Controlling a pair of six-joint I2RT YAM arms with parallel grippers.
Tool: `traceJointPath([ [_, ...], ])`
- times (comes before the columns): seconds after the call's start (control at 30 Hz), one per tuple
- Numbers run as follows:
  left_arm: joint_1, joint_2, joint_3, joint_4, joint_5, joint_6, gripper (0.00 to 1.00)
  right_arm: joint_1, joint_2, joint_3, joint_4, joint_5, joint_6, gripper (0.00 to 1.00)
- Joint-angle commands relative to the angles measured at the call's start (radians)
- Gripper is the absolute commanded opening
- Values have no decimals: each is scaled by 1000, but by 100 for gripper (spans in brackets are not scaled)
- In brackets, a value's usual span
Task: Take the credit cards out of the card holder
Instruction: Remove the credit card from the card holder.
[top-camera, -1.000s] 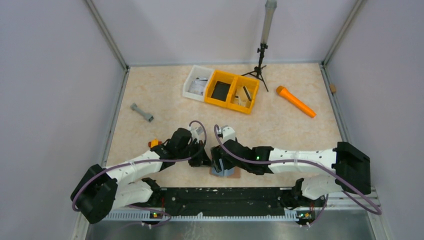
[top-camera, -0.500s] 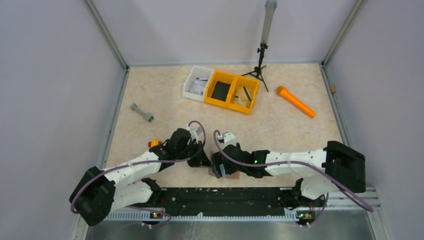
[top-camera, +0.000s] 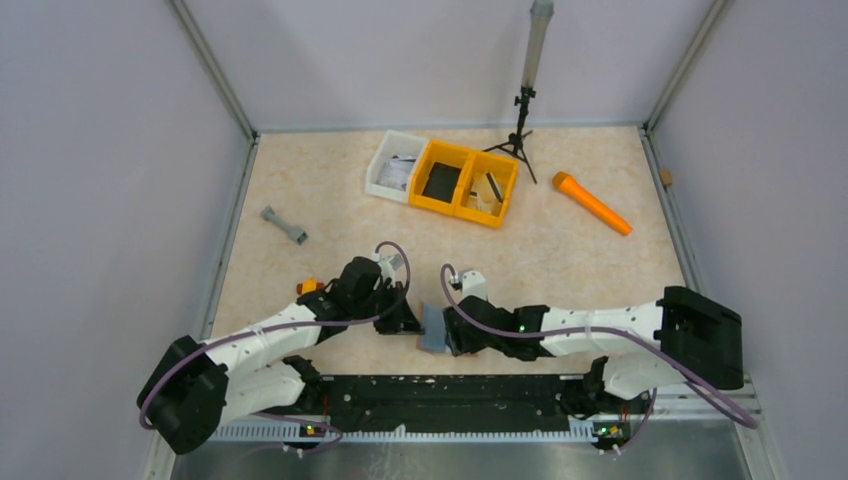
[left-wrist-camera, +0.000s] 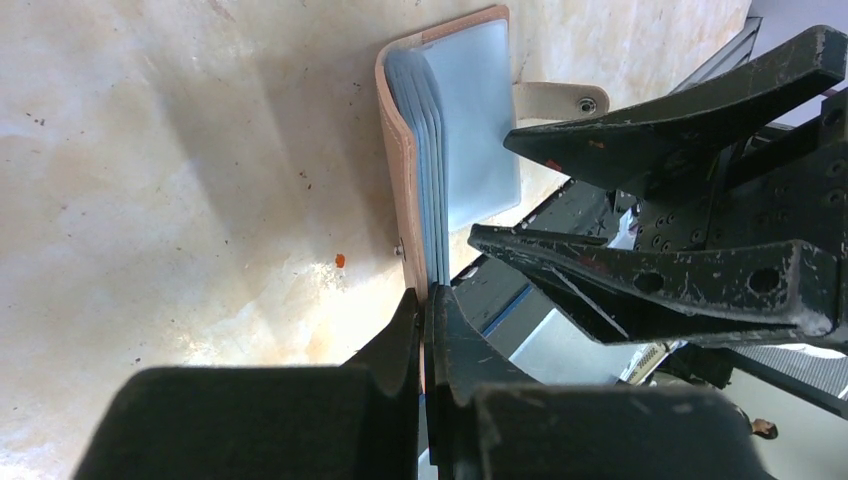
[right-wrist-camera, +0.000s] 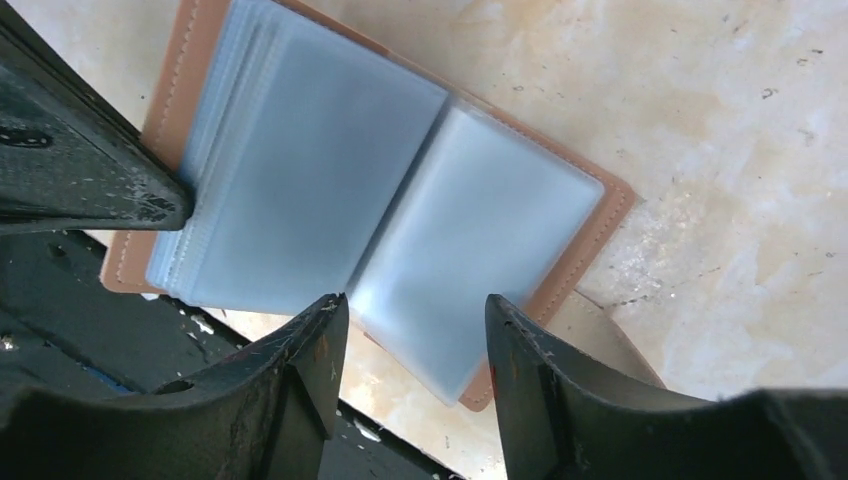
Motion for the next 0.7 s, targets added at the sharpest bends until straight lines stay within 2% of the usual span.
traceJointPath([
  [0.0,0,-29,43,10,-3,15,0,-9,-42,-21,-4,31,17,54],
  [0.07,-1,-29,43,7,-2,16,0,-15,-53,-29,-7,26,15,56],
  [0.2,-1,-27,43,8,1,15,0,-16,-105,-44,83,-44,-43,78],
  [0.33,-1,-24,46,9,3,15,0,-6,-100,-17,157,-98,-116,90],
  [0.57,0,-18,46,9,8,15,0,22,14,84,139,-96,-181,95],
  [0.67,0,-17,45,11,9,13,0,23,40,103,129,-80,-178,89],
])
